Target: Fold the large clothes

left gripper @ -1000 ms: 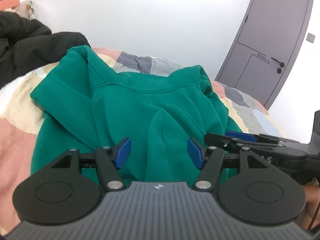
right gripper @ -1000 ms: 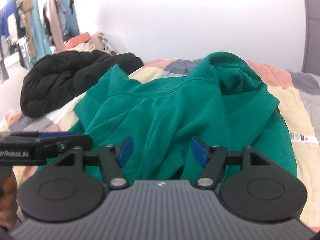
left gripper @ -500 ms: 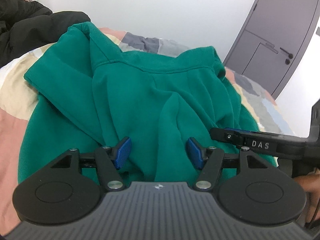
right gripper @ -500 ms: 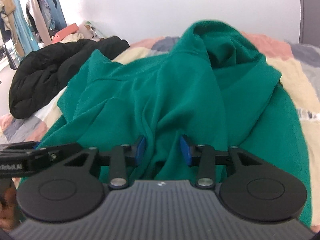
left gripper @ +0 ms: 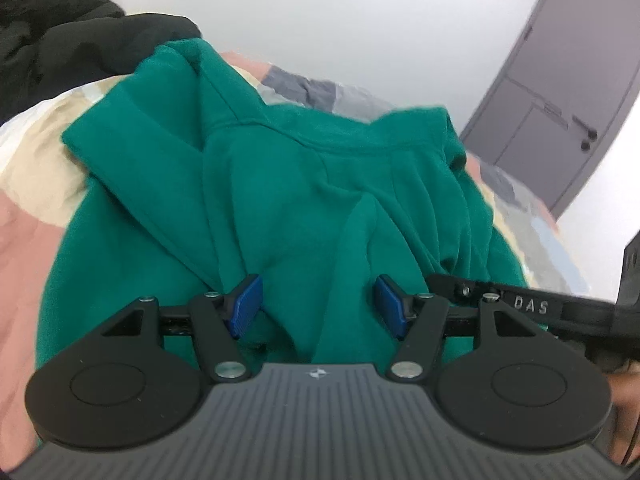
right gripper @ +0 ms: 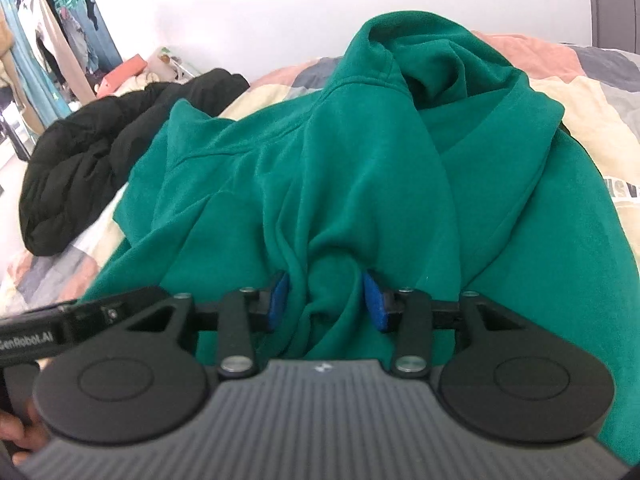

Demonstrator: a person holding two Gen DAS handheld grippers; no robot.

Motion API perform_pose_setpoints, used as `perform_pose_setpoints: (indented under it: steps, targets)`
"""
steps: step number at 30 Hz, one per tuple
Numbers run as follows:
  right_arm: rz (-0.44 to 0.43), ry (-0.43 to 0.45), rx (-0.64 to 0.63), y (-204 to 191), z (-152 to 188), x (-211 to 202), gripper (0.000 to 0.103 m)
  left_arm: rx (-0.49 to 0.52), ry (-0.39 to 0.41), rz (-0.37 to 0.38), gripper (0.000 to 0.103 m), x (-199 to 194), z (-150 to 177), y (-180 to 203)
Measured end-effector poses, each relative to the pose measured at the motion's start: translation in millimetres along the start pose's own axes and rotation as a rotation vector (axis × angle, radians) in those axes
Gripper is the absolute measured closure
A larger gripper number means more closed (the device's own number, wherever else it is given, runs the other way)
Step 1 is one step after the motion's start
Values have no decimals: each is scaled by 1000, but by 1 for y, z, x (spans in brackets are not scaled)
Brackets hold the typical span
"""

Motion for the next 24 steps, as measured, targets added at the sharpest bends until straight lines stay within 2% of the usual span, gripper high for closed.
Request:
perform_pose_setpoints:
  steps: [9,12,17,22,24]
  targets:
    - [-4,39,9,2,-6,-28,57,-28,114,-45,36,-54,-9,-4]
    - [-28,57,44,6,-6,-51,57,-45,142,-63,36,-69,-7,-4]
    - [-60,53,57,8,-12,-79,57,36,129,-98,35,-89,2,4]
    - [-161,79,131,34,-29,-146,57,57,89,-59,35,-105,1,13]
    - [-160,78,141,47,-31,-164,57,45,60,-46,35,-110,0,12]
Point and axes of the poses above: each gripper's, at about its wrist camera, not at the fingertips, and x roughly the way its jaws point, y to its right, z to its underside, the point moved 7 cm from there along x, roughly the way its jaws point
